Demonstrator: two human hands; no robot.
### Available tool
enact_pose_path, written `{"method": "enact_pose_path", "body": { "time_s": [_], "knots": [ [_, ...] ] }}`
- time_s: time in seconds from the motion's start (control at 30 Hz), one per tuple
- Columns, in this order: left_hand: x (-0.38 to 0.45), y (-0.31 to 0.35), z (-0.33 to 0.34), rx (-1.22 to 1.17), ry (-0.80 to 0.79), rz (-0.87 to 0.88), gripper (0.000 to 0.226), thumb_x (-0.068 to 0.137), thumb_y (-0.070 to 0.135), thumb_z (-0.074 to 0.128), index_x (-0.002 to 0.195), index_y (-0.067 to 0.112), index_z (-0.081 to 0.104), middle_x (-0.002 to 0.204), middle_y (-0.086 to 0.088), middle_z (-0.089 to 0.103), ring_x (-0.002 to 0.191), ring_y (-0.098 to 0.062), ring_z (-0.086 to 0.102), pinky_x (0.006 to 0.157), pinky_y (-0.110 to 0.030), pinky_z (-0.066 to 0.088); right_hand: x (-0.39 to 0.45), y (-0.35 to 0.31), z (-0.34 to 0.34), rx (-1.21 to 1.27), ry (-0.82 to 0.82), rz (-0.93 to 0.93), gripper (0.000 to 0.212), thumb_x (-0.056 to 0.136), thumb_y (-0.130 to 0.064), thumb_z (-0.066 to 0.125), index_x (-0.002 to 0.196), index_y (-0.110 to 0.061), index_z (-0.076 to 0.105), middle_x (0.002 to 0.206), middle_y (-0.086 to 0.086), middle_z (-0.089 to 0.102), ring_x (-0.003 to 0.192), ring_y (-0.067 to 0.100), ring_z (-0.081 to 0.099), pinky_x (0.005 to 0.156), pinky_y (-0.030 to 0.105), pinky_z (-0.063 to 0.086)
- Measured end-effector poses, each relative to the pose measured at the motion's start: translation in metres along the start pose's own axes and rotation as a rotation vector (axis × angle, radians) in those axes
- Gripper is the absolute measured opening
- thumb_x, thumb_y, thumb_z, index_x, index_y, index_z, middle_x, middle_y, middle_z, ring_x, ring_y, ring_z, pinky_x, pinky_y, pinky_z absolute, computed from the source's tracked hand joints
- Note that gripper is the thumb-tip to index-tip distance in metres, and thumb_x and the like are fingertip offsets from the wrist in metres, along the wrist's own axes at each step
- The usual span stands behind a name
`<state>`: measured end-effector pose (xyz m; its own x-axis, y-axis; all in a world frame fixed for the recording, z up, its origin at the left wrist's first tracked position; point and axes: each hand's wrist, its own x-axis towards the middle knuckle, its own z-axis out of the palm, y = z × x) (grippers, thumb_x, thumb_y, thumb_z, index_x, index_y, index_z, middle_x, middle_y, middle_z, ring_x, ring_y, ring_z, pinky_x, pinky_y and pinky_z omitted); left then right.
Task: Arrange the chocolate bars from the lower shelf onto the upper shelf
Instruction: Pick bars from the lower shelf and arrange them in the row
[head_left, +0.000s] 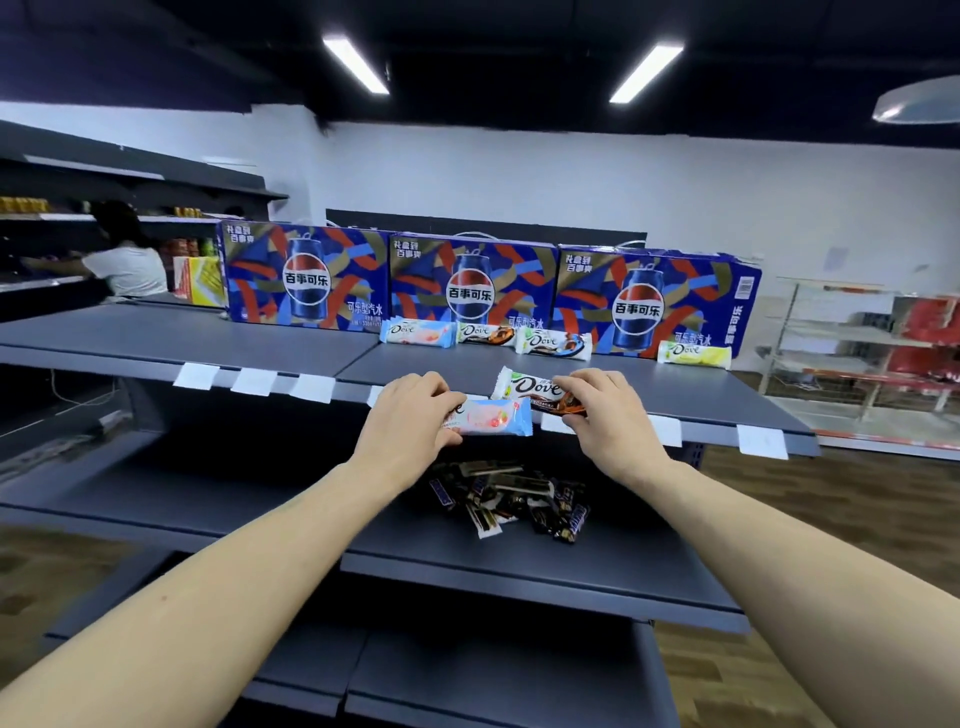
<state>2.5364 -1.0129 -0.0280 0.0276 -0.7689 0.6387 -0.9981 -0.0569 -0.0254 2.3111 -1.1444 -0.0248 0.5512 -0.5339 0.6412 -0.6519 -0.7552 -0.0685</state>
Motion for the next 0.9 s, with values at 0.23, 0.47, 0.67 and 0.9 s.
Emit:
{"method": "enact_pose_path", "body": {
  "time_s": [0.23,0.47,0.67,0.9],
  "knots": [
    [0.042,-0.073,0.023,-0.014,0.008,-0.043,0.048,0.085,0.036,0.069,0.13,0.026,0.057,0.117,0.005,0.054,0.105,-0.018,0.049,0.092,-0.031,0.038,0.061,-0.013,0.045,0.021,-0.02,0.045,0.048,0.09,-0.012,0.063,0.137,-0.019,0.053,0.133,0.0,0.054,0.122,0.025,0.042,0.106,0.036,0.035],
    [0.071,-0.135,0.05,0.006,-0.007,-0.054,0.043,0.087,0.031,0.067,0.128,0.028,0.057,0.119,0.006,0.053,0.108,-0.019,0.048,0.093,-0.03,0.037,0.11,-0.027,0.084,0.215,-0.079,0.154,0.068,0.084,-0.01,0.071,0.144,-0.026,0.043,0.128,-0.001,0.057,0.123,0.018,0.046,0.103,0.032,0.04],
    [0.095,-0.17,0.068,0.068,-0.055,-0.05,0.043,0.087,0.035,0.065,0.129,0.029,0.056,0.123,0.006,0.052,0.109,-0.018,0.05,0.098,-0.03,0.035,0.144,-0.025,0.111,0.213,-0.09,0.158,0.063,0.081,-0.01,0.076,0.137,-0.022,0.051,0.131,-0.003,0.059,0.125,0.017,0.048,0.106,0.033,0.04],
    [0.134,-0.188,0.097,0.089,-0.063,-0.043,0.045,0.087,0.037,0.064,0.13,0.029,0.056,0.121,0.003,0.055,0.107,-0.02,0.052,0.093,-0.031,0.038,0.185,0.003,0.132,0.126,-0.08,0.113,0.05,0.082,-0.01,0.073,0.129,-0.02,0.06,0.126,-0.002,0.062,0.121,0.018,0.051,0.102,0.025,0.037]
  ]
}}
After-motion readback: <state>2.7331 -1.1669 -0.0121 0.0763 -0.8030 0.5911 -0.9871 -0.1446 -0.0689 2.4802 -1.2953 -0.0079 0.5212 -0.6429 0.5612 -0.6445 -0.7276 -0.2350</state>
